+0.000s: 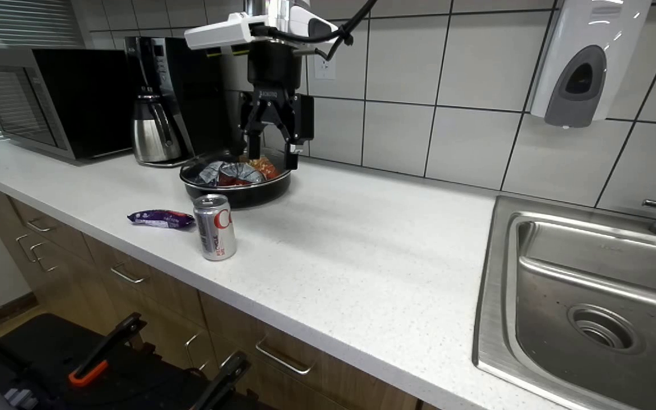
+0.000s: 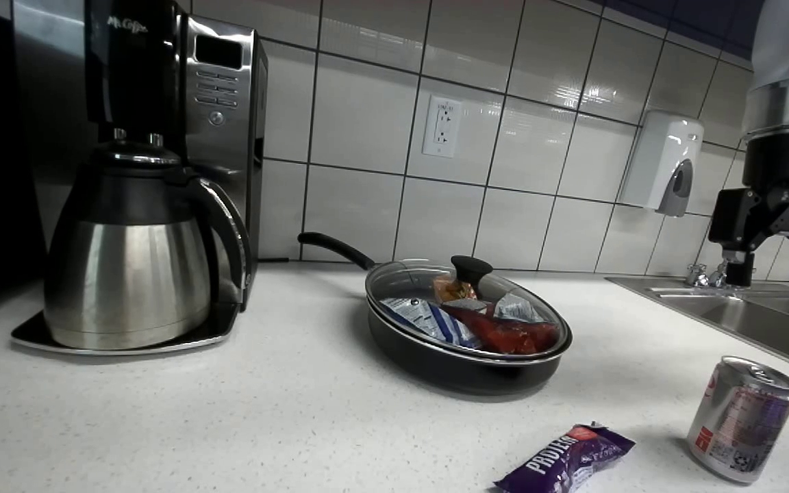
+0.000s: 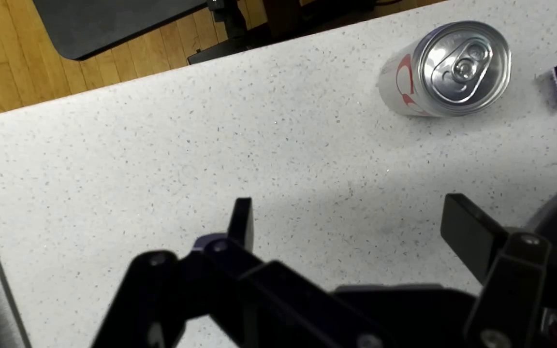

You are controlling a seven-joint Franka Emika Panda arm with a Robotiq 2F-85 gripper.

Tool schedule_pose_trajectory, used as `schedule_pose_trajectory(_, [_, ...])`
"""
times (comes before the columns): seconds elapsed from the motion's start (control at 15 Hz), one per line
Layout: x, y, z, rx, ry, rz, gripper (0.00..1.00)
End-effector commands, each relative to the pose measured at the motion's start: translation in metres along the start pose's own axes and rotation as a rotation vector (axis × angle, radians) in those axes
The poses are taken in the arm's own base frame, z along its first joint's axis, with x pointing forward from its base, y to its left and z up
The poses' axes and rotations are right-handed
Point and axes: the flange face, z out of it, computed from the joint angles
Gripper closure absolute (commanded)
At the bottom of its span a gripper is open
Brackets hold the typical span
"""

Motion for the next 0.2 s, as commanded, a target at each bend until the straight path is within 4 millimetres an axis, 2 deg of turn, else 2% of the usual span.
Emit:
schedule_pose_trajectory(0.0, [0.0001, 0.0001, -0.0003, 0.0, 0.0, 0.0, 0.0])
schedule_pose_trajectory(0.13, [0.0001, 0.0001, -0.0003, 0.0, 0.0, 0.0, 0.0])
